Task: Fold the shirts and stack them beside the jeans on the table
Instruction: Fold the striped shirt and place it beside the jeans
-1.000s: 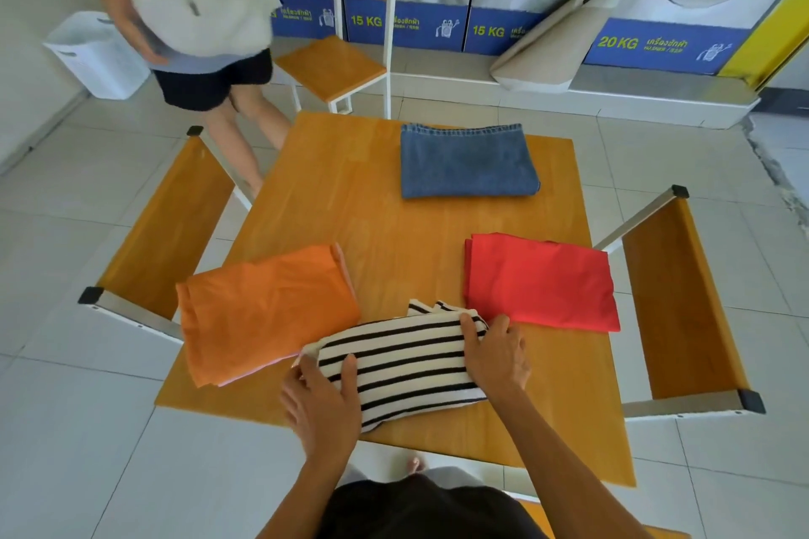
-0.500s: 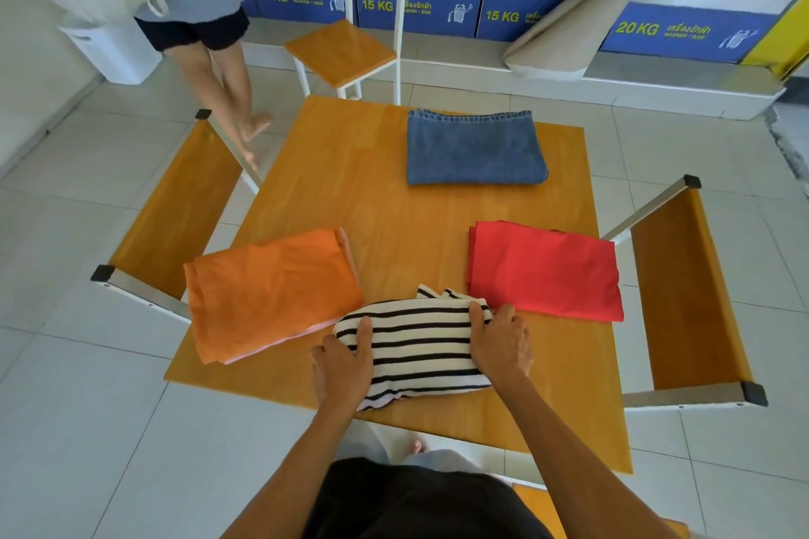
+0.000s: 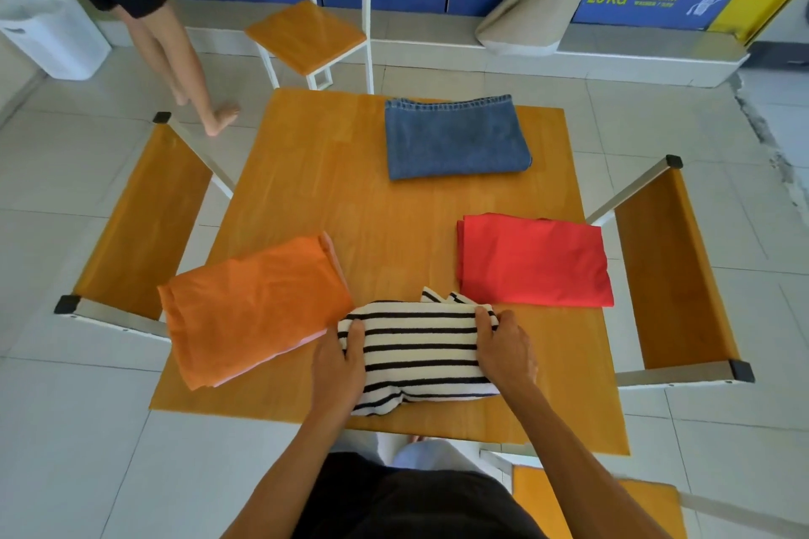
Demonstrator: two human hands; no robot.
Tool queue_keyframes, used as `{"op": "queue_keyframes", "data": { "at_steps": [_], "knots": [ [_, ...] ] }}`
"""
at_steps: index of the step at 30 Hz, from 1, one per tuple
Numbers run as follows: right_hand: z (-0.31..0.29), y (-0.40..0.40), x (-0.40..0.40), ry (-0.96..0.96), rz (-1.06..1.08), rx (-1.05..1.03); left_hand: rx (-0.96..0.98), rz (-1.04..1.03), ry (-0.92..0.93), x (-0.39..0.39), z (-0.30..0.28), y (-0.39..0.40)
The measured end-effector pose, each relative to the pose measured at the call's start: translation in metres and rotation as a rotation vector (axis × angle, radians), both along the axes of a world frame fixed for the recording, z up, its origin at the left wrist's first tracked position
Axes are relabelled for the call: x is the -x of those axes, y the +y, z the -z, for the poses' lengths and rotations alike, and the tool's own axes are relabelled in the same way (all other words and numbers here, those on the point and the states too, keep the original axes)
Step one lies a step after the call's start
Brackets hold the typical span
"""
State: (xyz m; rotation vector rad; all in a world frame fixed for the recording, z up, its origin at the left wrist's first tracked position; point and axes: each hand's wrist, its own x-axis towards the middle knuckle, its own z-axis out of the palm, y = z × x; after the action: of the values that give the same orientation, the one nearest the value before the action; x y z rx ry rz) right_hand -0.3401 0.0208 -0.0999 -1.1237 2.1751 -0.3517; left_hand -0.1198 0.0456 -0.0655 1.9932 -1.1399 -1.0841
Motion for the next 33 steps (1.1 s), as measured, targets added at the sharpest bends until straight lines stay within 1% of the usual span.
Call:
{"op": "queue_keyframes", "data": {
  "at_steps": [3,7,11,12,15,18,20,25,28,30,33],
  "knots": [
    [-0.004,0.005,0.0,-0.082,0.088,0.011,0.046,0.104,0.039,-0.005,-0.013,-0.016],
    [-0.023,0.001,-0.007,-0.174,0.191,0.085,0.085,0.213,0.028,-0.015,-0.032,-0.045],
    [-0.046,-0.03,-0.022,-0.221,0.219,0.156,0.084,0.27,0.017,-0.042,-0.04,-0.093],
    [-0.05,-0.043,-0.028,-0.216,0.218,0.167,0.09,0.267,0.0,-0.05,-0.041,-0.106],
    [-0.062,-0.085,-0.048,-0.183,0.177,0.21,0.083,0.218,0.043,-0.072,-0.05,-0.146],
    [-0.066,-0.128,-0.071,-0.189,0.129,0.223,0.085,0.199,0.034,-0.096,-0.055,-0.182],
    [-0.066,-0.158,-0.087,-0.189,0.099,0.224,0.073,0.173,0.026,-0.114,-0.05,-0.207],
    [-0.061,-0.241,-0.128,-0.181,-0.013,0.237,0.046,0.113,-0.077,-0.161,-0.029,-0.277],
    [-0.054,-0.293,-0.146,-0.17,-0.026,0.218,0.026,0.089,-0.094,-0.18,-0.016,-0.324],
    [-0.049,-0.327,-0.155,-0.123,-0.026,0.209,0.037,0.091,-0.136,-0.188,-0.011,-0.356],
    [-0.039,-0.368,-0.16,0.047,-0.084,0.203,0.056,0.097,-0.156,-0.192,-0.001,-0.4]
  ]
}}
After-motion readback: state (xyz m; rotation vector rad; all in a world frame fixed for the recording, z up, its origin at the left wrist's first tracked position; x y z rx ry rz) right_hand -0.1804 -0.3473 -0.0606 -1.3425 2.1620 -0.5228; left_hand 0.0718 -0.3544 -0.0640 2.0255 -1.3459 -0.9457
